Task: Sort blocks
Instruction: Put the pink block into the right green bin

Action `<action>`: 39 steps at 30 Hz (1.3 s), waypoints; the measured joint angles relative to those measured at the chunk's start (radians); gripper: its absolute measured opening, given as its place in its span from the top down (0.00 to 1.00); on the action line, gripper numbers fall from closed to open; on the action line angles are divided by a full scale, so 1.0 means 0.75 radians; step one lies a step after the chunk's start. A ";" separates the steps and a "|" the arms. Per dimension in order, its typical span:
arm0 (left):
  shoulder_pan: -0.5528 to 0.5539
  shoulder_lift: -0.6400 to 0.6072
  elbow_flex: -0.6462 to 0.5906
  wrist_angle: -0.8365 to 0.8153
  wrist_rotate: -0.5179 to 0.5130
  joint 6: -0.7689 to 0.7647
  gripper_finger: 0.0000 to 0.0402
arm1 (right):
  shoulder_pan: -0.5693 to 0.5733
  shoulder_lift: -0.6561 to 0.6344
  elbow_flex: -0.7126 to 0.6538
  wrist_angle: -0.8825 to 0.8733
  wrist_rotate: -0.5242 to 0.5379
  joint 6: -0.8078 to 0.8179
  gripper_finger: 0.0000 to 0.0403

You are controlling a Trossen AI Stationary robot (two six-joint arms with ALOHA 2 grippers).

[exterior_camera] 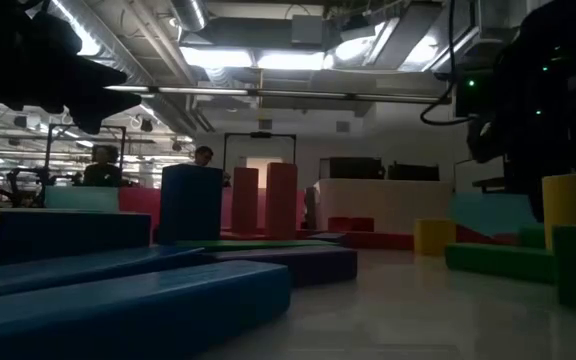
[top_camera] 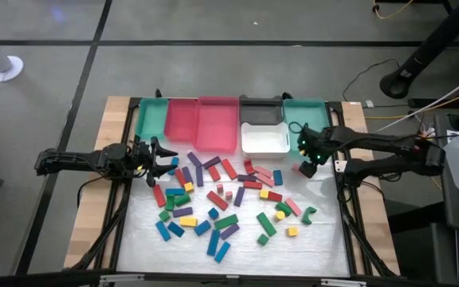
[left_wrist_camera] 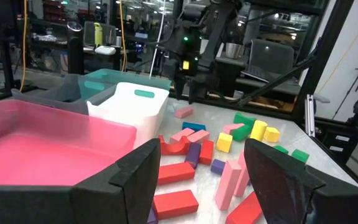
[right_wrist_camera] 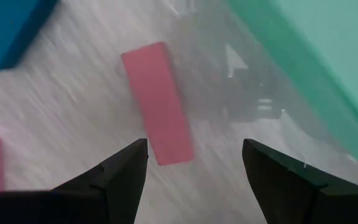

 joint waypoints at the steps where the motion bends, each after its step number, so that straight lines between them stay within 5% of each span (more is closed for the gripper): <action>1: 0.000 0.000 0.000 0.000 0.000 0.000 0.45 | 0.034 0.015 0.000 0.013 0.023 0.001 0.34; 11: 0.000 0.000 0.000 -0.003 0.000 -0.001 0.45 | 0.275 0.083 0.000 0.104 0.232 0.128 0.34; 24: 0.000 0.000 0.000 -0.003 0.000 0.000 0.45 | 0.283 0.263 0.002 0.196 0.226 0.134 0.36; 35: 0.000 0.000 0.000 -0.003 0.000 0.000 0.45 | 0.283 0.281 0.004 0.215 0.167 0.132 0.75; 39: 0.000 0.000 0.000 -0.003 0.000 0.000 0.45 | 0.282 0.284 0.022 0.193 0.140 0.133 0.76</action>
